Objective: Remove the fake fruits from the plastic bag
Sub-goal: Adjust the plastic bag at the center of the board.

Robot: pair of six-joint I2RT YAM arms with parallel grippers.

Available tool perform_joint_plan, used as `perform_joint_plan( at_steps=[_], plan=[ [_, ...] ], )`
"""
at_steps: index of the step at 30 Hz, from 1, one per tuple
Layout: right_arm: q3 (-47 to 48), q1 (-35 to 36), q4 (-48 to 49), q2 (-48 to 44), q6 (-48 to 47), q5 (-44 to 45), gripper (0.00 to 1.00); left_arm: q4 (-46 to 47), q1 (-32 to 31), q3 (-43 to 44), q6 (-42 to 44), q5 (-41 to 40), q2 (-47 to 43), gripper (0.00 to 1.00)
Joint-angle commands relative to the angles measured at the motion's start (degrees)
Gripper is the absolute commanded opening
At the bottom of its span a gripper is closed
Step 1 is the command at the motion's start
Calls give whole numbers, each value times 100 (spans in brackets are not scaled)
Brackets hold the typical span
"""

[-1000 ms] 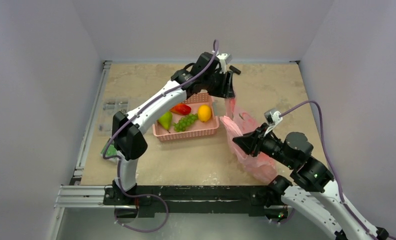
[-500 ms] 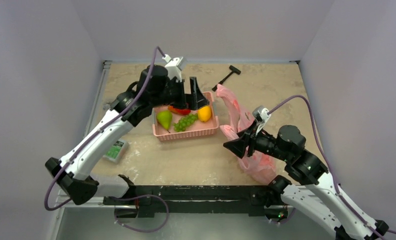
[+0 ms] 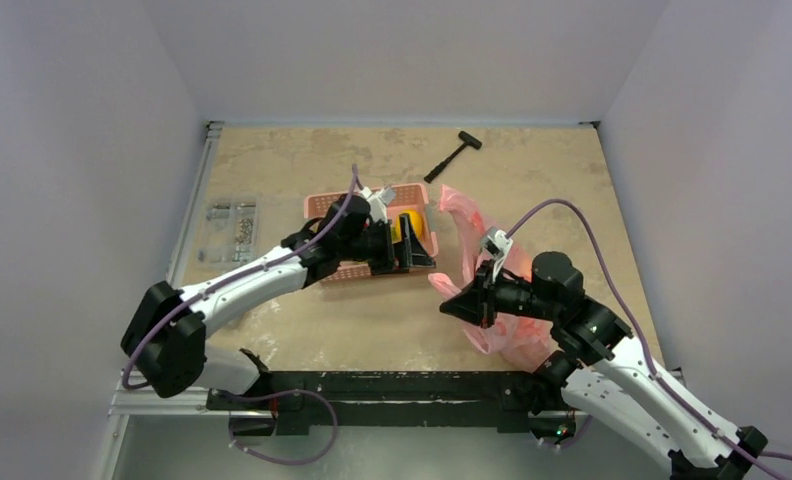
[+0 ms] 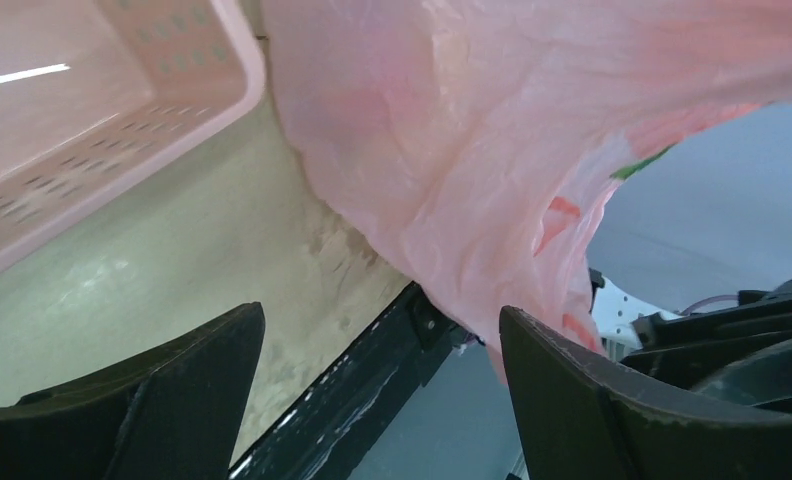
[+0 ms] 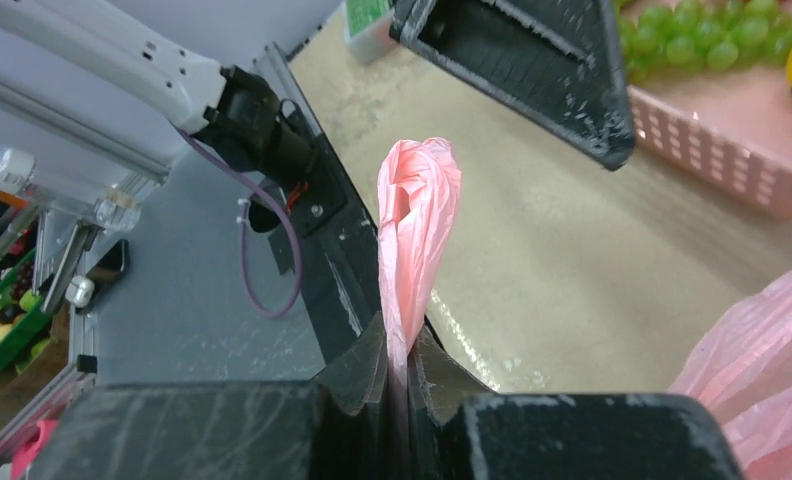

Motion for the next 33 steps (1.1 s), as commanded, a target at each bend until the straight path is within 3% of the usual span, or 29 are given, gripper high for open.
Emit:
perform_joint_plan(
  at_steps=[1,7,11,17,21,24,29,33],
  plan=[
    [-272,20,354,-252,44,-110,2,1339,-345,432,-447,99,672,85],
    [-184,24,168,-173,-137,17,0,1464,-735,1095,-404,-32,1408,91],
    [-175,24,207,-221,-121,152,0,1698,-846,1413,-359,-58,1768,90],
    [-73,24,223,29,-153,372,2,2434,-807,2029,-520,405,2532,51],
    [-81,23,380,100,-95,715,13,1899,-626,2907,-112,366,3039,9],
    [-141,29,522,303,-79,862,13,1667,-420,3406,279,160,3191,0],
    [-298,224,505,833,-91,1220,4,1484,-105,4198,372,218,3476,0],
    [-253,1186,329,1077,-15,2100,7,606,21,5162,742,77,3790,0]
  ],
)
